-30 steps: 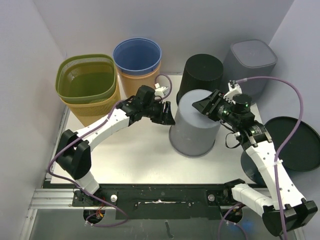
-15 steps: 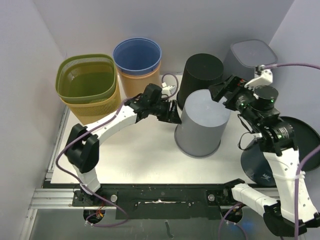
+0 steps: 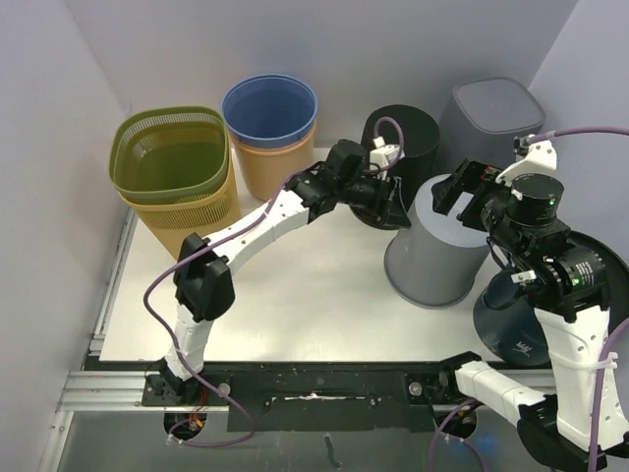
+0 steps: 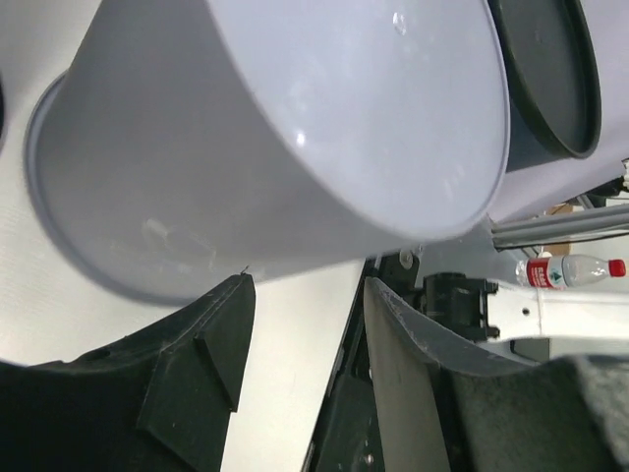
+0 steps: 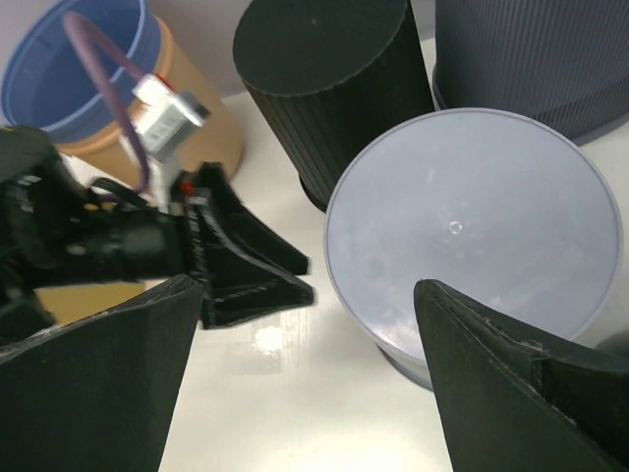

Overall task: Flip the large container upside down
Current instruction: Turn the container upside down at the center of the board, then move the container to the center of the board.

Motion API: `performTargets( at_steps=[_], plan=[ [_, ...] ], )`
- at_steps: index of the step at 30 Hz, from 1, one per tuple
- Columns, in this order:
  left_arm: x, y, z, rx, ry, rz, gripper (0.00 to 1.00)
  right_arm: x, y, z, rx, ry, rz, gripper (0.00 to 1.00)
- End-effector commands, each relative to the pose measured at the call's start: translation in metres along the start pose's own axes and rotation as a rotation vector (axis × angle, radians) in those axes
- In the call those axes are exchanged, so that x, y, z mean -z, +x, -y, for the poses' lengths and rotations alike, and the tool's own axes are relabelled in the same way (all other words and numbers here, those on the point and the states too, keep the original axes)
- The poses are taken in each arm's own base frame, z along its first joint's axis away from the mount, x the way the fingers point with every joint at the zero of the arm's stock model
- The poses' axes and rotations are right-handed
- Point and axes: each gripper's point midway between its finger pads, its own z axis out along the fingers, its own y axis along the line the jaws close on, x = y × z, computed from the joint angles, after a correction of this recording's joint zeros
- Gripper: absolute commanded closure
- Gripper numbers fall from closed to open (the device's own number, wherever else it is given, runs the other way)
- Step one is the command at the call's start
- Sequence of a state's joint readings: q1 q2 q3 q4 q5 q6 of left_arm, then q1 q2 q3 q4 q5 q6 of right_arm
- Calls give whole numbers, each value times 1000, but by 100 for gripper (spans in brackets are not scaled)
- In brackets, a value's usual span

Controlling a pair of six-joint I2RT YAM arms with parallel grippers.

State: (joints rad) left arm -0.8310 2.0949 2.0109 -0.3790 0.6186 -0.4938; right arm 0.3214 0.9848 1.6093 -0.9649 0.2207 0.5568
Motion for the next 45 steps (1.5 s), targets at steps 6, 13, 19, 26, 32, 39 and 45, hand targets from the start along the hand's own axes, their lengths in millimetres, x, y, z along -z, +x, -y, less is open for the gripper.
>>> performTargets(
  at_steps=[6, 13, 19, 26, 32, 39, 45],
  plan=[
    [145, -51, -6, 15, -75, 268, 53, -16, 35, -30, 139, -199, -161, 6],
    [280, -82, -26, -12, -343, 520, 50, -40, 73, -92, 169, -468, -297, 2],
    [324, -68, -51, 33, -506, 587, 49, -57, 144, -117, 361, -399, -511, 2],
    [323, -62, -53, 24, -506, 563, 49, -66, 200, -49, 461, -124, -673, 2],
    [323, -64, -50, 10, -498, 560, 49, -83, 165, 52, 287, 301, -591, 3],
    [325, -57, -50, 16, -510, 552, 49, -81, 140, 44, 246, 280, -499, 2],
    [325, -58, -53, 19, -516, 559, 49, -85, 136, 33, 263, 240, -449, 2]
  ],
)
